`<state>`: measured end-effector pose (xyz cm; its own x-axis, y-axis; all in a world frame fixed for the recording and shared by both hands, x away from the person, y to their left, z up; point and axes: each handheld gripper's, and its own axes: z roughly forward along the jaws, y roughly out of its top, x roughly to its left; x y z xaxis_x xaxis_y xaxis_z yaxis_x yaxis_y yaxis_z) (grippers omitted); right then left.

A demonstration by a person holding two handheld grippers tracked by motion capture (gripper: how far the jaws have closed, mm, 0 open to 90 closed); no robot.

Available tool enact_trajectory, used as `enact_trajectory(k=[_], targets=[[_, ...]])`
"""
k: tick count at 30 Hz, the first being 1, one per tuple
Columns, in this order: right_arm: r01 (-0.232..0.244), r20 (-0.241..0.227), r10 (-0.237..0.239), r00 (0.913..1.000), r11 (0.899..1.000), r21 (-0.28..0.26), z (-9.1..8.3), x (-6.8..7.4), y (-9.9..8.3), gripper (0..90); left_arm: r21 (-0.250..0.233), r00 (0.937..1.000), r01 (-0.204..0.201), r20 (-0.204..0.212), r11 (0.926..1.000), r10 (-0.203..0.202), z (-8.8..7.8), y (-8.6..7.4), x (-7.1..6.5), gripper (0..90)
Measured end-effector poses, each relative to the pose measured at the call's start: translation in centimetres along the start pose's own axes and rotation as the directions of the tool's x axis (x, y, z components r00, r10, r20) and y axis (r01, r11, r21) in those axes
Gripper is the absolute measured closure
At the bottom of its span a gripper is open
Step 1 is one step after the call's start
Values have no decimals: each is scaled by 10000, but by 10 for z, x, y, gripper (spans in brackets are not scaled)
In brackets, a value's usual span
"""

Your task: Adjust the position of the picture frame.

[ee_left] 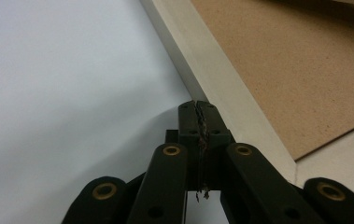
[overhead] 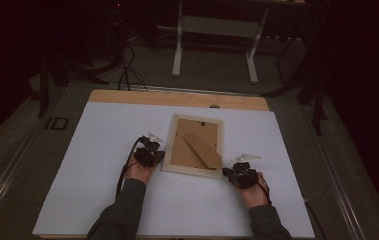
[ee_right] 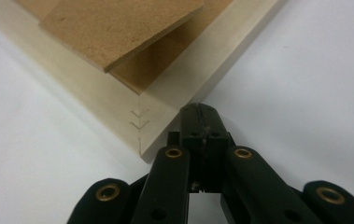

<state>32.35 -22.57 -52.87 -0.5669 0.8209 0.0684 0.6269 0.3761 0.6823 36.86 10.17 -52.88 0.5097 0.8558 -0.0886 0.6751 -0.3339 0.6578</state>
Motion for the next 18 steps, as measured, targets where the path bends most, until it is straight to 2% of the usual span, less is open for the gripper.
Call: enact_trajectory(k=[10,15,18], targets=[[815,-517,-801,9955,9963,265,2,19,3,900,-136,9997,124,-186,9998,-126,-16,-14,10,900],[1040,-686,-1017,9925,9941,308,4,26,4,900,-268,9995,3,-330,9996,-12,-25,-19,10,900],[1261,-843,-1233,9888,9916,289,6,32,5,900,-439,9982,-104,-602,9990,78,-32,-24,10,900]])
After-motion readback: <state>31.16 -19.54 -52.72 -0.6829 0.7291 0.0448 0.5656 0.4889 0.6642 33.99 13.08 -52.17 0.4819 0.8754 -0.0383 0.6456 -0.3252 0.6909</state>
